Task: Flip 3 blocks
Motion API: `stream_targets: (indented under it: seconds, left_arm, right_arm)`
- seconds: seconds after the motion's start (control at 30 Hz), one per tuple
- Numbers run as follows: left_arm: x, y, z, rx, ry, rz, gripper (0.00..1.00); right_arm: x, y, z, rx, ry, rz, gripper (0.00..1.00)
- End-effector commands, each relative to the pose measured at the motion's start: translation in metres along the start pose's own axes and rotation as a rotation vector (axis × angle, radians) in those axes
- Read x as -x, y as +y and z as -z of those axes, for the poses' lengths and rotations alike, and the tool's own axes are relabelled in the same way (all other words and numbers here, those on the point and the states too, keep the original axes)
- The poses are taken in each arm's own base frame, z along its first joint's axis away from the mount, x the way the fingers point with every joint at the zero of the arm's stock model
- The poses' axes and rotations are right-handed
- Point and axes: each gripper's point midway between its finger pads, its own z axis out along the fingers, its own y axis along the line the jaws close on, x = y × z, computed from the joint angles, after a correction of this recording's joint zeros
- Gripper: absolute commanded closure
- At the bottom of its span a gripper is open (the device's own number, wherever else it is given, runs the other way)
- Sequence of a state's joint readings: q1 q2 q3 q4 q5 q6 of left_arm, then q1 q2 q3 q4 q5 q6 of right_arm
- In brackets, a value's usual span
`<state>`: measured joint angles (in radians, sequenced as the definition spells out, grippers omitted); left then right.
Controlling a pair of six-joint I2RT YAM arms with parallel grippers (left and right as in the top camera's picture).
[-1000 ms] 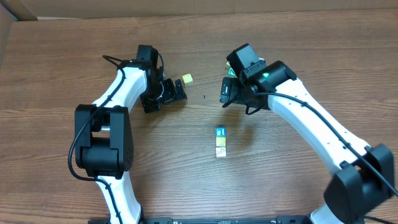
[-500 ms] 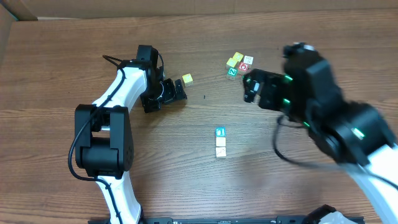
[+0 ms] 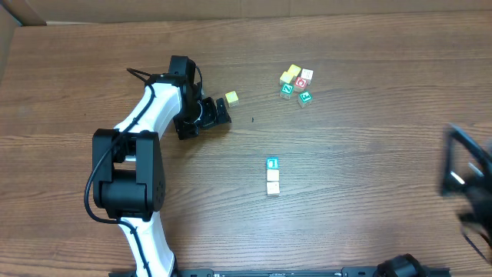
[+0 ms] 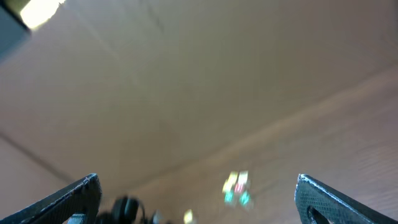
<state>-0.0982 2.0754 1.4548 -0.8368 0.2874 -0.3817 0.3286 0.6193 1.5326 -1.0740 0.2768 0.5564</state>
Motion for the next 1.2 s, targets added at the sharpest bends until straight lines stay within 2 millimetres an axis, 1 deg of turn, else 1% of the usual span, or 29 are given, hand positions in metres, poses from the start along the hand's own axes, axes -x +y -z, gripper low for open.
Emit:
stream_targets:
  seconds: [0.0, 0.1, 0.17, 0.23, 0.3, 0.43, 0.57, 0.63, 0.73, 0.9, 0.97, 1.17]
  left_arm:
    - [-0.005, 0.005, -0.014, 0.017, 0.028, -0.021, 0.0]
    - [-0.005, 0.005, -0.014, 0.018, 0.028, -0.021, 0.0]
    - [-0.005, 0.005, -0.014, 0.017, 0.028, -0.021, 0.0]
    - [-0.005, 0.005, -0.014, 0.017, 0.028, -0.021, 0.0]
    - [-0.005, 0.005, -0.014, 0.018, 0.027, -0.021, 0.0]
    - [-0.005, 0.005, -0.014, 0.018, 0.027, -0.021, 0.0]
    - [-0.005, 0.005, -0.014, 0.018, 0.027, -0.021, 0.0]
    - [-0.005, 0.005, -0.014, 0.018, 0.027, -0.021, 0.0]
    - [-0.005, 0.005, -0.014, 0.018, 0.027, -0.021, 0.0]
    - [-0.005, 0.005, -0.014, 0.018, 0.027, -0.021, 0.0]
    - [-0.005, 0.005, -0.014, 0.017, 0.028, -0.021, 0.0]
    - [-0.005, 0.005, -0.014, 0.018, 0.028, -0.021, 0.0]
  right_arm:
    - [0.013, -0.02, 0.031, -0.048, -0.118, 0.04, 0.0]
    - [0.022, -0.031, 0.057, -0.055, -0.236, 0.011, 0.0]
    - [0.029, -0.033, 0.07, -0.045, -0.328, -0.011, 0.0]
    - [0.036, -0.034, 0.077, -0.028, -0.422, -0.033, 0.0]
    - [0.04, -0.036, 0.076, -0.017, -0.494, -0.047, 0.0]
    - [0.044, -0.038, 0.064, 0.009, -0.605, -0.076, 0.0]
    - [0.035, -0.04, 0.046, 0.083, -0.678, -0.131, 0.0]
    - [0.026, -0.044, 0.039, 0.126, -0.697, -0.17, 0.0]
    - [0.007, -0.054, 0.028, 0.17, -0.699, -0.242, 0.0]
    - [-0.022, -0.073, 0.006, 0.175, -0.667, -0.311, 0.0]
    - [-0.029, -0.077, -0.001, 0.179, -0.662, -0.319, 0.0]
    - [-0.042, -0.079, -0.017, 0.211, -0.656, -0.304, 0.0]
